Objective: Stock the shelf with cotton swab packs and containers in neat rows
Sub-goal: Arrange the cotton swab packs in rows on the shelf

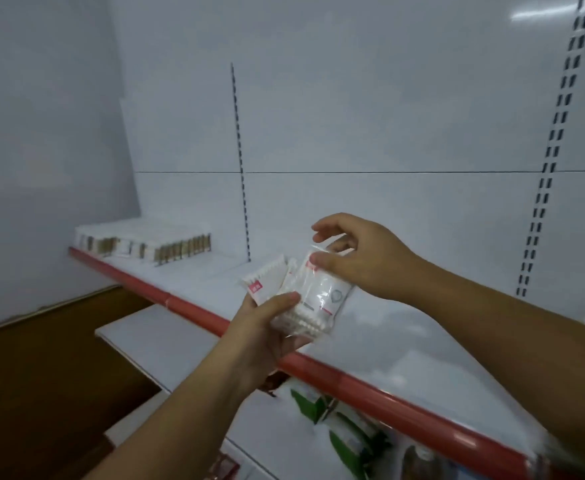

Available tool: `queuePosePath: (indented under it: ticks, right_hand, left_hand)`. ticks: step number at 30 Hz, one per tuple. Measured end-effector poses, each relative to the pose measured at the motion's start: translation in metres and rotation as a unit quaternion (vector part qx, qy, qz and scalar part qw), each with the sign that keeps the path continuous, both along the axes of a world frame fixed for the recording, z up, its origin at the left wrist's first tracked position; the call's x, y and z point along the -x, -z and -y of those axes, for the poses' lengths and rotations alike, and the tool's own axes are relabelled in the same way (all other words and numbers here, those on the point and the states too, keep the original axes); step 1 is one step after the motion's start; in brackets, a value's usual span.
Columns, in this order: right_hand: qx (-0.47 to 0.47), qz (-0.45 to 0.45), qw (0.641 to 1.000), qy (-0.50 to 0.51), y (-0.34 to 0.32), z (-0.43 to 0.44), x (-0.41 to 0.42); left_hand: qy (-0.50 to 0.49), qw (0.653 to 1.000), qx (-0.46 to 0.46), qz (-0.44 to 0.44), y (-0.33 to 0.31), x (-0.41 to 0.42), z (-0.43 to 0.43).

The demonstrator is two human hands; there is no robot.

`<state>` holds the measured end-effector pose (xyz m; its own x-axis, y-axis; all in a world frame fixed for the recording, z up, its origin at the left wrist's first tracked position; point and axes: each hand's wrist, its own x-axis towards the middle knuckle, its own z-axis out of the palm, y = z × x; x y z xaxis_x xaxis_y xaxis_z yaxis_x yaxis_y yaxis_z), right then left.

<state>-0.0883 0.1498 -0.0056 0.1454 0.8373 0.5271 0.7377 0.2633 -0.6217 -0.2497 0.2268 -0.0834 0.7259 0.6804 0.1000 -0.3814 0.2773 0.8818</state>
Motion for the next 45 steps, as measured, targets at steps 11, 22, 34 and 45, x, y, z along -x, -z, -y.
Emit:
queuePosePath:
  ticks: [11, 22, 34, 45]
  right_hand:
    - [0.016, -0.229, 0.969, -0.096, 0.075, -0.213, 0.140]
    - [0.014, -0.327, 0.936, -0.129, 0.095, -0.479, 0.224]
    - [-0.083, -0.158, 0.978, 0.110, 0.079, -0.673, 0.244]
    - [0.032, 0.281, 0.898, 0.338, 0.127, -0.797, 0.274]
  left_hand:
    - [-0.138, 0.986, 0.065, 0.072, 0.047, 0.141, -0.178]
    - [-0.151, 0.988, 0.021, 0.033, 0.042, 0.245, -0.413]
    - [-0.197, 0.955, 0.137, 0.174, 0.054, 0.312, -0.657]
    - [-0.009, 0.988, 0.085, 0.131, 0.076, 0.321, -0.804]
